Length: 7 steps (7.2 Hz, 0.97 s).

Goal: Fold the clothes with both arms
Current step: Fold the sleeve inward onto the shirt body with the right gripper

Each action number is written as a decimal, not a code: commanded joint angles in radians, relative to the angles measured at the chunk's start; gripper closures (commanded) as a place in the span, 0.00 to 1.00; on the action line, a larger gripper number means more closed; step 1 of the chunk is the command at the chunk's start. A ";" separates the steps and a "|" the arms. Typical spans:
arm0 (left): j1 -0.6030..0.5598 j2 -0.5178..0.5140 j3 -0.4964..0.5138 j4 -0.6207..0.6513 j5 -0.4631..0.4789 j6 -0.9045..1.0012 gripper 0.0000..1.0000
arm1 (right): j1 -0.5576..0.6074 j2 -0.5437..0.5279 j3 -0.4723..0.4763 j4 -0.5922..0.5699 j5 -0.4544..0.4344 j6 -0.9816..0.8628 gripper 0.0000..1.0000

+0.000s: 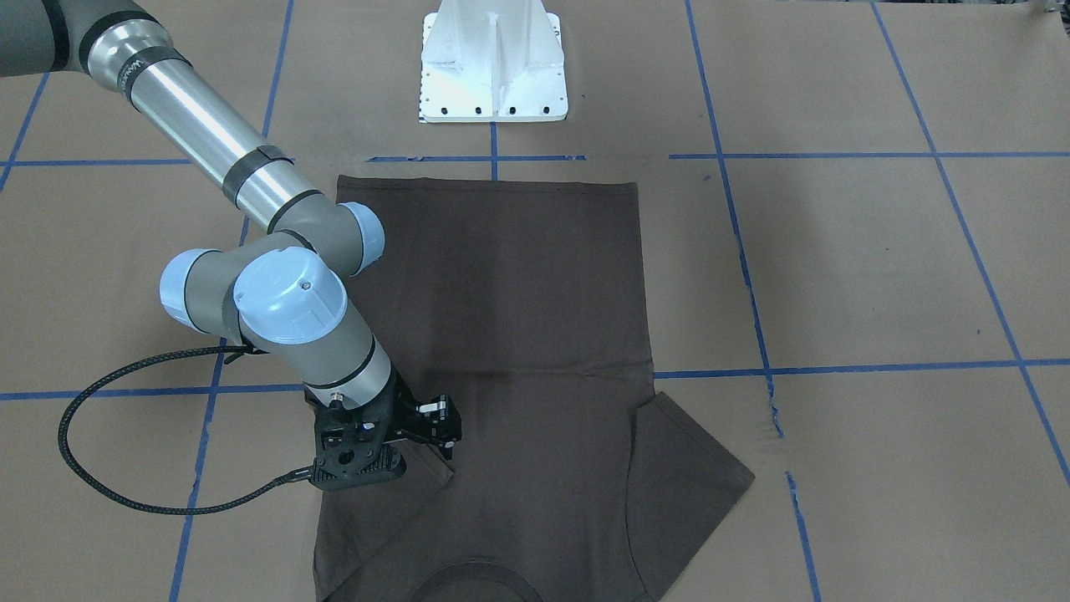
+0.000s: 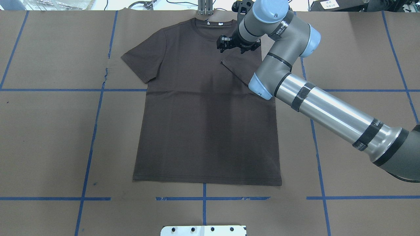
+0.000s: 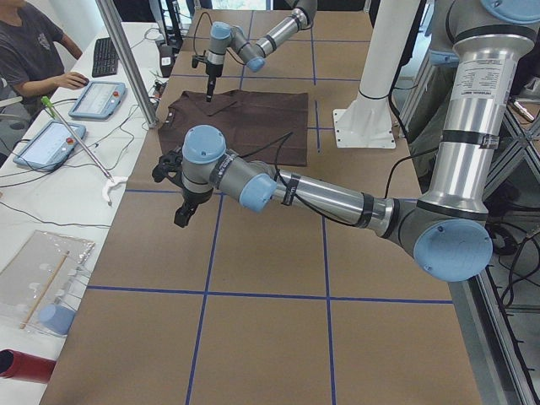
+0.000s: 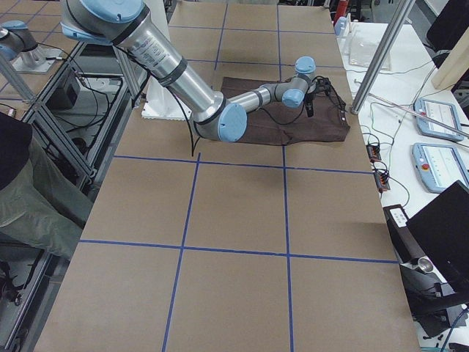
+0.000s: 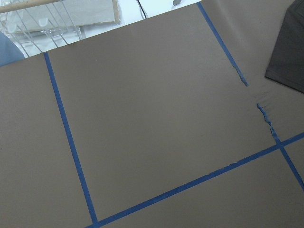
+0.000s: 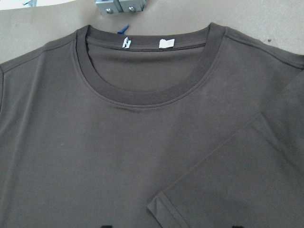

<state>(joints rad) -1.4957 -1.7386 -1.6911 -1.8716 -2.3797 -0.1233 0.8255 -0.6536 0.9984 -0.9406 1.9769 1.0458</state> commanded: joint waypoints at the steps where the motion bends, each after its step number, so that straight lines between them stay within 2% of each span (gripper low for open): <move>1: 0.148 -0.120 0.004 -0.014 0.159 -0.323 0.00 | 0.059 -0.056 0.181 -0.242 0.080 0.017 0.00; 2: 0.246 -0.133 0.016 -0.105 0.187 -0.499 0.00 | 0.088 -0.098 0.329 -0.455 0.130 0.004 0.00; 3: 0.352 -0.134 0.021 -0.217 0.265 -0.714 0.00 | 0.115 -0.182 0.492 -0.603 0.138 -0.042 0.00; 4: 0.497 -0.180 0.030 -0.242 0.424 -0.897 0.00 | 0.125 -0.254 0.602 -0.686 0.138 -0.149 0.00; 5: 0.602 -0.264 0.130 -0.256 0.592 -1.038 0.00 | 0.135 -0.283 0.665 -0.737 0.140 -0.177 0.00; 6: 0.624 -0.356 0.298 -0.320 0.628 -1.073 0.00 | 0.135 -0.284 0.677 -0.739 0.149 -0.176 0.00; 7: 0.629 -0.411 0.456 -0.439 0.646 -1.075 0.02 | 0.135 -0.285 0.683 -0.736 0.189 -0.176 0.00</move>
<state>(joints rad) -0.8970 -2.0664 -1.4219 -2.1948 -1.7857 -1.1585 0.9582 -0.9299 1.6580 -1.6660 2.1312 0.8775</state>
